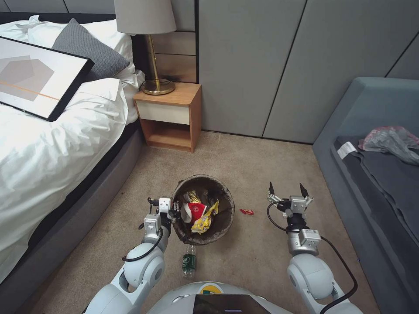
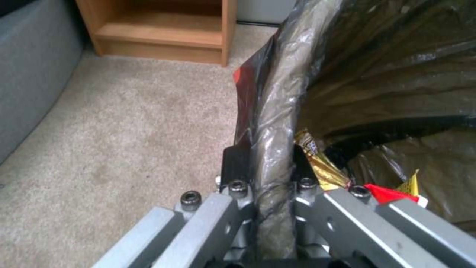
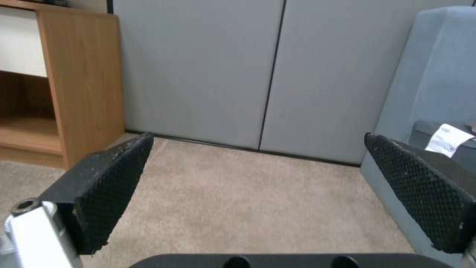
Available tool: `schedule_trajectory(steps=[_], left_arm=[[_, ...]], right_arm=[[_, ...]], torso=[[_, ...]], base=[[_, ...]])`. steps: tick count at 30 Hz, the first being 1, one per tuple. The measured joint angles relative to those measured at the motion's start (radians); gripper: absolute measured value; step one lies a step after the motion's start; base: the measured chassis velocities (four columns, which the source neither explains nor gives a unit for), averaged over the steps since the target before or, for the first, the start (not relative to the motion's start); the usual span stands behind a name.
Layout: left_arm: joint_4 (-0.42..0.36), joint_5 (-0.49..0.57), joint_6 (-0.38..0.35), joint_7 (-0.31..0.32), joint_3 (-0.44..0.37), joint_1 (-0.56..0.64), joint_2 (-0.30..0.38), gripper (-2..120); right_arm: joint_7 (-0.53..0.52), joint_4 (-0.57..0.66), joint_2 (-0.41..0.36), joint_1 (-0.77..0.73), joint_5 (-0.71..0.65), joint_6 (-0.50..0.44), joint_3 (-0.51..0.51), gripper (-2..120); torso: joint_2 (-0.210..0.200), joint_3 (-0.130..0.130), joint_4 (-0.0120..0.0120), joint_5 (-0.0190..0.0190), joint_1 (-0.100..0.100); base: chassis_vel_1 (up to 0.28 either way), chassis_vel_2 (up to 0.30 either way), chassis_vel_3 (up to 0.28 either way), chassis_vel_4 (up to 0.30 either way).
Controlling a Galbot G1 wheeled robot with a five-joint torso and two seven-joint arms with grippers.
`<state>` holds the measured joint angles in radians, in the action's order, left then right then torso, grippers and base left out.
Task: Pick up the trash bin, then pick up the garbage from the floor and place it into the trash bin.
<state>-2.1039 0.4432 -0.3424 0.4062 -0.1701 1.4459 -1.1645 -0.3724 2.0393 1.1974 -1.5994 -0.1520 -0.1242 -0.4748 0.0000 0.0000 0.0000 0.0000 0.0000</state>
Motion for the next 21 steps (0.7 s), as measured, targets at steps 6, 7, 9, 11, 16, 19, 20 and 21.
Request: schedule_trajectory(steps=[6,7,9,11,16,19,20,21], left_arm=[[0.000,0.000,0.000,0.000,0.000,0.000,-0.002,0],[0.000,0.000,0.000,0.000,0.000,0.000,-0.002,0],[0.000,0.000,0.000,0.000,0.000,0.000,-0.003,0],[0.000,0.000,0.000,0.000,0.000,0.000,-0.003,0],[0.000,0.000,0.000,0.000,0.000,-0.001,-0.004,0],[0.000,0.000,0.000,-0.001,0.000,-0.002,-0.004,0],[0.000,0.000,0.000,-0.001,0.000,-0.002,-0.004,0],[0.000,0.000,0.000,-0.001,0.000,-0.002,-0.004,0]], right_arm=[[0.000,-0.001,-0.003,0.004,0.000,0.000,0.001,100],[0.000,-0.001,-0.003,0.004,0.000,0.000,0.001,100],[0.000,-0.001,-0.004,0.006,0.000,0.000,0.001,100],[0.000,-0.001,-0.004,0.006,0.000,0.000,0.001,100],[0.000,-0.001,-0.004,0.007,-0.001,0.000,0.002,100],[0.000,-0.001,-0.004,0.008,-0.001,0.001,0.002,100],[0.000,-0.001,-0.004,0.009,-0.001,0.001,0.002,100],[0.000,-0.001,-0.004,0.009,-0.001,0.001,0.002,100]], torso=[[0.000,0.000,0.0001,0.0000,0.000],[0.000,0.000,0.0001,0.0000,0.000],[0.000,0.000,-0.0001,0.0000,0.000],[0.000,0.000,0.0000,0.0000,0.000],[0.000,0.000,0.0000,0.0001,0.000],[0.000,0.000,0.0000,0.0001,0.000],[0.000,0.000,0.0000,0.0000,0.000],[0.000,0.000,0.0000,0.0000,0.000]], base=[[-0.067,0.052,0.068,-0.058],[-0.084,0.078,0.079,-0.091],[-0.086,0.085,0.085,-0.077],[-0.088,0.085,0.083,-0.081],[-0.070,0.056,0.065,-0.072],[-0.019,0.014,0.016,-0.014],[0.000,0.000,0.000,0.000],[0.000,0.000,0.000,0.000]])
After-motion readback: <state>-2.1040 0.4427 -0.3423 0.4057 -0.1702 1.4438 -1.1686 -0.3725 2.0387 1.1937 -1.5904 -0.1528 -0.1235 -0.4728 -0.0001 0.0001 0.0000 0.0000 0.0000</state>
